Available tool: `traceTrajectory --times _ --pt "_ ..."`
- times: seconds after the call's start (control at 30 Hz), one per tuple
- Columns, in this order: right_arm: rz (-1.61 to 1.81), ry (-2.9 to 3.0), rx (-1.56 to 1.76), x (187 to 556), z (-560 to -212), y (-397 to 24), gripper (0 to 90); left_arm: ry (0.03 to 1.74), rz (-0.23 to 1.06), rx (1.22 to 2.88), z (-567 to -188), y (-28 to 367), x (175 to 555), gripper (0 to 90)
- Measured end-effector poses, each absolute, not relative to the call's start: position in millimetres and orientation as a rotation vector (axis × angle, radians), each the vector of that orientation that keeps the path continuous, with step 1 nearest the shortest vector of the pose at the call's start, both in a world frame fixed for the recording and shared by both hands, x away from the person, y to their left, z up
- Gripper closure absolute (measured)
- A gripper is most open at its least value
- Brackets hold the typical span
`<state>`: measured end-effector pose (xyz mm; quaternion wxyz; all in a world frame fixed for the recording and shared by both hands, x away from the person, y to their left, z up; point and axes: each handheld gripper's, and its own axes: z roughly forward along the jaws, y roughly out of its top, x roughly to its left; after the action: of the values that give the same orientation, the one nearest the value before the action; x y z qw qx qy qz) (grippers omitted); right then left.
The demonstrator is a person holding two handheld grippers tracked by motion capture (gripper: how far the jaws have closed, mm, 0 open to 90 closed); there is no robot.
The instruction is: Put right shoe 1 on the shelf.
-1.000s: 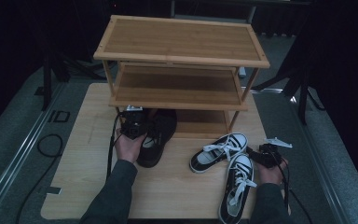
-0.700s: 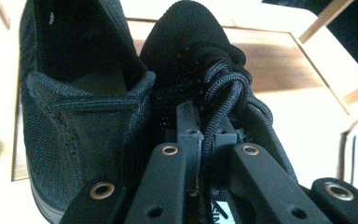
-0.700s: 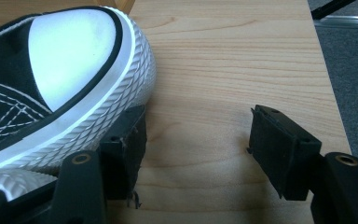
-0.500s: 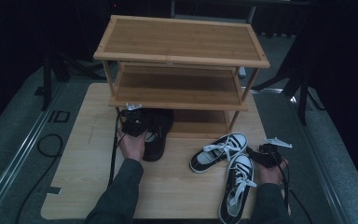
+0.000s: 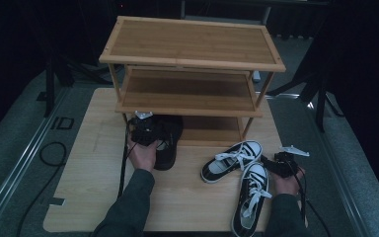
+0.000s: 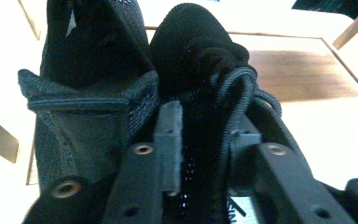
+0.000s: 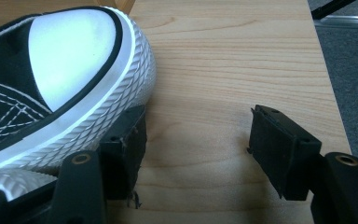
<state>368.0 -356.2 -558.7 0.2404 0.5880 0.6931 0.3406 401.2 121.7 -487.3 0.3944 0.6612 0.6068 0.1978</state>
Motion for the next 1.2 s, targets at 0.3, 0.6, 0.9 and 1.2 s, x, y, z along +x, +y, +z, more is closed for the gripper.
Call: traceTrajectory --times 0.3,0.6,0.9,1.2 --pt "0.931 1.897 1.609 368 -559 -356 36.2 1.486 0.441 1.670 -479 130 394 60.8" --pt "0.931 1.897 1.608 368 -559 -356 36.2 1.391 0.414 1.719 -471 137 384 60.1" --pt "0.931 1.897 1.609 368 -559 -356 36.2 1.307 0.396 1.745 -461 147 367 60.7" --pt "0.930 1.895 1.610 368 -559 -356 36.2 1.222 0.391 1.786 -447 156 341 71.5"
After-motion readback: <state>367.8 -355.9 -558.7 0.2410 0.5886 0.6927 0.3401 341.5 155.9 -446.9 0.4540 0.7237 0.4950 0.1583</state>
